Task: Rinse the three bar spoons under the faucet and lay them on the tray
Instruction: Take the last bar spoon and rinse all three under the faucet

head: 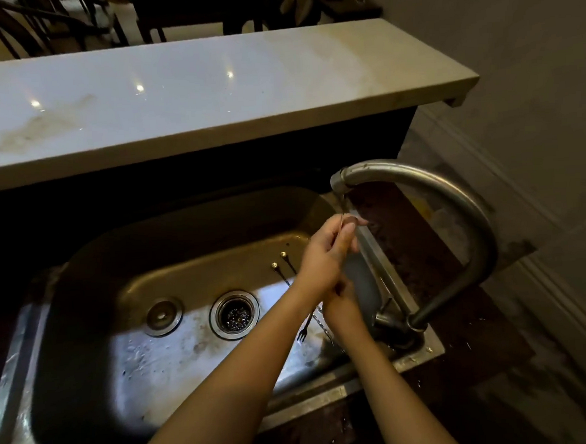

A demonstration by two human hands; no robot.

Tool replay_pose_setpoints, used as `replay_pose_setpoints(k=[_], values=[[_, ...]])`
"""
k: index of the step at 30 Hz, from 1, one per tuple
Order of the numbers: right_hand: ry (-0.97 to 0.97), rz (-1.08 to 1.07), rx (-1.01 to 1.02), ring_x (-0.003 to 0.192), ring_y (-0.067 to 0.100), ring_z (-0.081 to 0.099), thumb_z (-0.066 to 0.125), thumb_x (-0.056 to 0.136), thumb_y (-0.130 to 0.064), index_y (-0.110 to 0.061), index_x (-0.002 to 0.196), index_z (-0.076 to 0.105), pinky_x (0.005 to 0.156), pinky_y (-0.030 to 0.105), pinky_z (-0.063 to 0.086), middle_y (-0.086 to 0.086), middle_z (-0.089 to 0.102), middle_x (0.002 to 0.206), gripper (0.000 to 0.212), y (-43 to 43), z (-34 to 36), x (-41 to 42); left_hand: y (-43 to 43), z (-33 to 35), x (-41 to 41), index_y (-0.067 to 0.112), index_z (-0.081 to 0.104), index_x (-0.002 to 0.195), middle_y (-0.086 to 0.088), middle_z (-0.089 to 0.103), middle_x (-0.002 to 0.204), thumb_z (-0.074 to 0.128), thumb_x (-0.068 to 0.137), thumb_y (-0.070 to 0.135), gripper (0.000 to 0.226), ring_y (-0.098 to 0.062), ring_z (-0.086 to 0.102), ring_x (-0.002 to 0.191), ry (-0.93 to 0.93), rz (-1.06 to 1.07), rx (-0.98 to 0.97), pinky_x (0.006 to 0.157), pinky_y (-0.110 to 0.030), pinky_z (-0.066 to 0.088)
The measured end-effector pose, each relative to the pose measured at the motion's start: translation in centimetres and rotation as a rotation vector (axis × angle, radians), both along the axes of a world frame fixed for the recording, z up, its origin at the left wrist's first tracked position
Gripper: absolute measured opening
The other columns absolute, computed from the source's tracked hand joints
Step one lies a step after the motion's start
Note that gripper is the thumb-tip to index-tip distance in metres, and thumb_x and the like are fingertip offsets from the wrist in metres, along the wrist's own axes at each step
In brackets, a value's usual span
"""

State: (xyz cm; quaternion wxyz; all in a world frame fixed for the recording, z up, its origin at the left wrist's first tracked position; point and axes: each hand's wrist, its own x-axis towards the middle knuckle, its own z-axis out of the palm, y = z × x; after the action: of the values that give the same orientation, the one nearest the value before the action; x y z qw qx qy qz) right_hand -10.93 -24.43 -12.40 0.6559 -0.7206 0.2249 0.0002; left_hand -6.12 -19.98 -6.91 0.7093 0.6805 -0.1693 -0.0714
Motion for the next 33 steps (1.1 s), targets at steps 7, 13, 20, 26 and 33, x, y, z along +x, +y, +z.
replay_pose_setpoints(k=[7,13,20,26,33], values=[[0.0,0.168,0.058,0.08,0.02,0.065,0.044,0.093,-0.004,-0.022,0.09,0.062,0.067,0.023,0.054,0.007,0.067,0.081,0.025,-0.1,1.1,1.9,0.8,1.7,1.1,0.01,0.058,0.07,-0.004,0.04,0.048,0.044,0.094,0.014,0.028,0.0,0.037,0.035,0.01,0.07,0.018,0.043,-0.009,0.032],[-0.225,0.065,0.167,0.07,0.002,0.059,0.042,0.098,-0.018,-0.035,0.093,0.064,0.063,0.017,0.048,-0.009,0.066,0.072,0.028,-1.0,1.4,1.9,0.6,3.5,1.6,0.005,0.056,0.087,-0.002,0.049,0.06,0.032,0.098,0.012,0.027,0.0,0.044,0.046,0.046,0.168,-0.035,0.048,-0.011,0.037],[-0.233,0.026,0.163,0.061,-0.015,0.061,0.04,0.099,-0.024,-0.036,0.08,0.063,0.05,0.002,0.044,-0.021,0.067,0.066,0.032,-0.7,2.9,3.7,1.2,5.2,1.5,0.001,0.059,0.096,-0.013,0.051,0.065,0.039,0.096,0.011,0.022,-0.007,0.052,0.058,0.089,0.149,-0.109,0.058,-0.012,0.045],[-0.055,0.253,0.042,0.059,0.013,0.047,0.042,0.096,-0.031,-0.031,0.081,0.064,0.056,0.029,0.039,-0.005,0.051,0.063,0.027,-0.4,1.3,2.3,1.1,6.4,2.5,0.005,0.06,0.081,0.002,0.052,0.051,0.04,0.095,0.025,0.032,-0.005,0.043,0.043,0.11,0.217,-0.121,0.044,-0.015,0.035],[-0.067,0.157,0.155,0.061,0.005,0.059,0.04,0.098,-0.008,-0.003,0.099,0.06,0.051,0.011,0.044,-0.002,0.062,0.069,0.02,-0.9,2.5,3.2,0.4,4.4,1.1,-0.005,0.053,0.093,-0.002,0.04,0.058,0.031,0.098,0.013,0.029,-0.001,0.038,0.044,0.133,0.141,0.036,0.048,-0.016,0.033]])
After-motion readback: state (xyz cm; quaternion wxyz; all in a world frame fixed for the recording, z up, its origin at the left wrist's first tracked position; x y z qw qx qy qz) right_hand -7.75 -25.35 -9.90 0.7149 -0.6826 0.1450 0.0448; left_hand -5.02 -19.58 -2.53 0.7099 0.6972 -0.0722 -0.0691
